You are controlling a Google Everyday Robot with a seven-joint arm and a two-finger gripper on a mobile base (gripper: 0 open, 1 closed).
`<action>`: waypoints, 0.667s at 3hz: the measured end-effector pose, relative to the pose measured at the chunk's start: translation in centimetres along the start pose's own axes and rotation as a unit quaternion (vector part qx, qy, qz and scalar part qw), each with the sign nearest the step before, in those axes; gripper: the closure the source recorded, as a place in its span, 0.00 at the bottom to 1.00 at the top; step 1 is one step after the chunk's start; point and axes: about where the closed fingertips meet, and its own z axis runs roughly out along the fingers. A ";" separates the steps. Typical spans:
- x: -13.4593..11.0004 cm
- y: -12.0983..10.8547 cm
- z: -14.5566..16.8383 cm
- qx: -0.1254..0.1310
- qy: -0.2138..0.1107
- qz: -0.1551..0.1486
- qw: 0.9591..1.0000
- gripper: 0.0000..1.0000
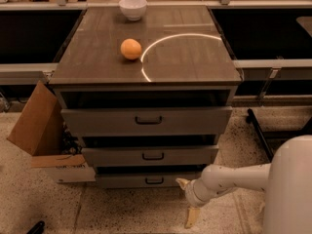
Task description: Open bottom drawer
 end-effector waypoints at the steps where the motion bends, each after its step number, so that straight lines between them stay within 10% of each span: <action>1: 4.3 -4.9 5.7 0.030 0.000 -0.013 0.999 0.00; 2: 4.3 -4.9 5.8 0.030 0.001 -0.013 0.999 0.00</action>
Offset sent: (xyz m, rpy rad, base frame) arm 0.0858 -0.0237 -0.1025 0.0390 -0.0930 -0.0302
